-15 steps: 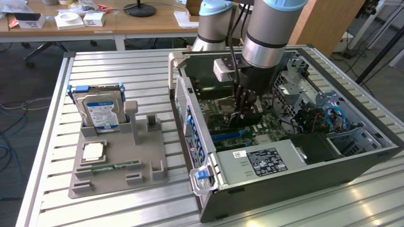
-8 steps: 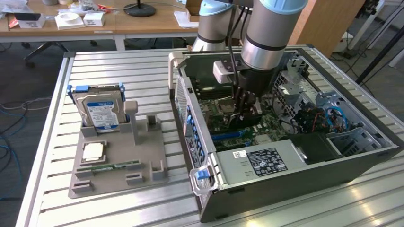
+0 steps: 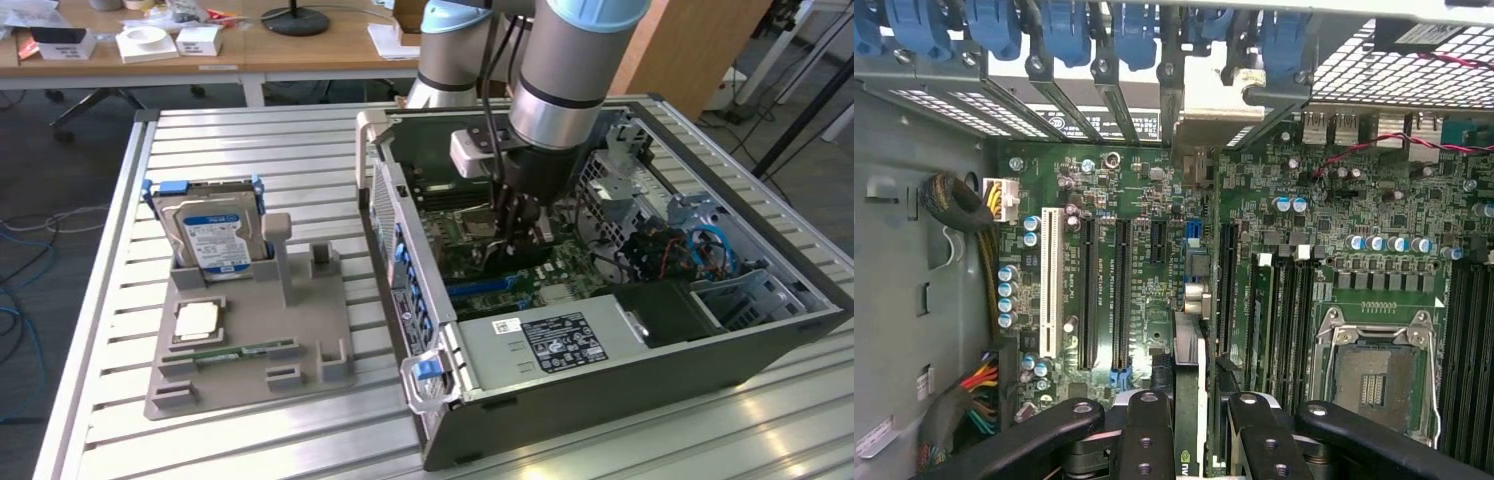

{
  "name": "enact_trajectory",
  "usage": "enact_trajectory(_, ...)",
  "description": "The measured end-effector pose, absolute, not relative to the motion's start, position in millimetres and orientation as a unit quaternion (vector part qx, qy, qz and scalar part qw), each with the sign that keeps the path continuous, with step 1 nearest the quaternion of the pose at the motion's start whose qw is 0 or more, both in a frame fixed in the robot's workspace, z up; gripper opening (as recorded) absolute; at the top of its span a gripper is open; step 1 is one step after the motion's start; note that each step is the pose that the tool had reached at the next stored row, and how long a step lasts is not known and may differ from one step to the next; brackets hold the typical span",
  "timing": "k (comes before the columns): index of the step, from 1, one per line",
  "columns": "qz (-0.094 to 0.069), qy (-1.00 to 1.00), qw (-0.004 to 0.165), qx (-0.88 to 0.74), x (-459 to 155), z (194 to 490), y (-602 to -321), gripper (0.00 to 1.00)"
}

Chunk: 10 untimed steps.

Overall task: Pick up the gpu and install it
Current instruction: 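Insert the gpu into the slot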

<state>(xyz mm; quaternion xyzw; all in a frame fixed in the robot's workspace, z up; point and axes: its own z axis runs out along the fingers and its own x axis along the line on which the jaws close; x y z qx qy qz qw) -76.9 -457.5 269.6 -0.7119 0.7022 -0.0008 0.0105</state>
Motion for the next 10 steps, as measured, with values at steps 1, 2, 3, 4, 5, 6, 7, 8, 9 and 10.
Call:
enact_trajectory(1,-0.001,0.702,0.010,-0.712,-76.9,269.0,-457.5,0.26)
enact_trajectory(2,-0.001,0.702,0.010,-0.712,-77.0,268.4,-457.6,0.26)
enact_trajectory(3,-0.001,0.702,0.010,-0.712,-77.0,267.8,-457.6,0.26)
enact_trajectory(4,-0.001,0.702,0.010,-0.712,-77.0,267.1,-457.6,0.26)
enact_trajectory(5,-0.001,0.702,0.010,-0.712,-77.1,266.4,-457.6,0.26)
enact_trajectory(6,-0.001,0.702,0.010,-0.712,-77.1,265.7,-457.6,0.26)
enact_trajectory(7,-0.001,0.702,0.010,-0.712,-77.1,265.1,-457.6,0.26)
enact_trajectory(8,-0.001,0.702,0.010,-0.712,-77.1,264.7,-457.6,0.26)
enact_trajectory(9,-0.001,0.702,0.010,-0.712,-77.1,264.5,-457.6,0.26)
enact_trajectory(10,-0.001,0.702,0.010,-0.712,-77.1,264.5,-457.6,0.26)
